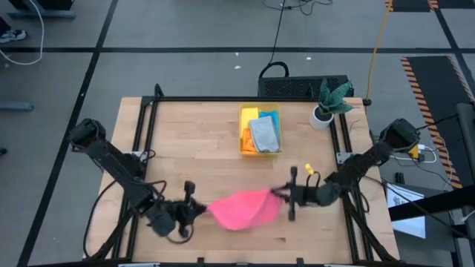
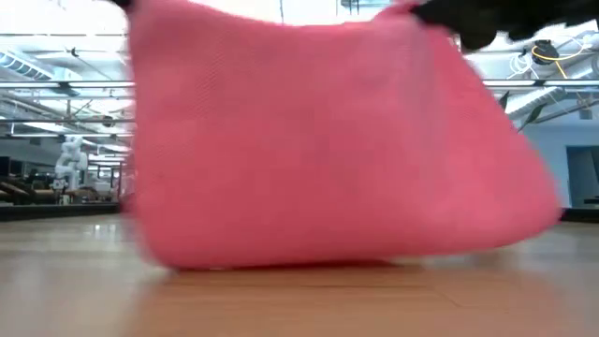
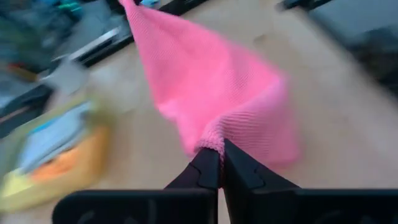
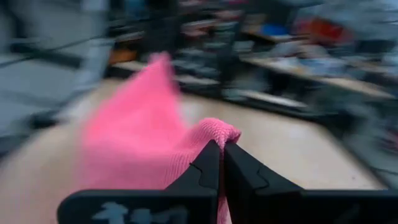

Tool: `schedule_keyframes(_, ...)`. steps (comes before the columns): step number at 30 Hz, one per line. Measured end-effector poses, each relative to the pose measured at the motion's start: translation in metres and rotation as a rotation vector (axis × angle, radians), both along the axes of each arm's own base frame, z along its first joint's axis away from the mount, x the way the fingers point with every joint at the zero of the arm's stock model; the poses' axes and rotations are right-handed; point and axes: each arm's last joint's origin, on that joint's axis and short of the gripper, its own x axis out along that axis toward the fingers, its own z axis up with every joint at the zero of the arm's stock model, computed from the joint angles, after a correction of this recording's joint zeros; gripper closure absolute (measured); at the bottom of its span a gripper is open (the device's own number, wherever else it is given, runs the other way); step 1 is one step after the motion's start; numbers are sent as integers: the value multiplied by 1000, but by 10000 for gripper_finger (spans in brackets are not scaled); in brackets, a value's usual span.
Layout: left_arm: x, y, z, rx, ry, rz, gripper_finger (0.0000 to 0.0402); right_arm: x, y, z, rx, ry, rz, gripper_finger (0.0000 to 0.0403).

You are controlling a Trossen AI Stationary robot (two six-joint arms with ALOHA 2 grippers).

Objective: Fold microfiber towels
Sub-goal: Fold the pink microfiber towel

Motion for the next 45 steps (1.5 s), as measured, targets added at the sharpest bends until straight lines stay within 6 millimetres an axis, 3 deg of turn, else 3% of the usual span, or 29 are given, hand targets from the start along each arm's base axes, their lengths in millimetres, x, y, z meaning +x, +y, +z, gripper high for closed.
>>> schedule_keyframes(6,23,40,0,316,-29,227,396,-1,-24,10,-114,-134,-348,402)
schedule_keyframes(8,28,47,4,429,-58,294,397,-2,-24,16,-158,-162,-369,402)
schedule_keyframes(11,32,53,3,431,-38,282,383,-4,-19,13,-194,-146,-291,402)
schedule_keyframes(15,36,59,-18,262,135,140,358,-4,-13,-15,-195,56,-99,402)
schedule_keyframes(18,34,59,-48,198,262,90,335,-6,-11,-39,-56,234,35,402)
schedule_keyframes(22,31,56,-84,221,377,72,299,-3,-4,-63,64,353,142,400)
schedule_keyframes(25,33,53,-96,264,390,70,275,0,-2,-80,57,391,135,384)
schedule_keyframes(30,37,52,-89,325,294,133,253,5,5,-92,95,428,240,329)
schedule_keyframes(37,60,44,-62,209,96,101,260,16,29,-72,262,431,444,249)
schedule_keyframes(40,74,41,-56,121,4,-9,266,21,41,-70,275,463,469,238)
schedule_keyframes(45,91,37,-62,102,-102,-158,270,34,64,-82,153,489,516,240)
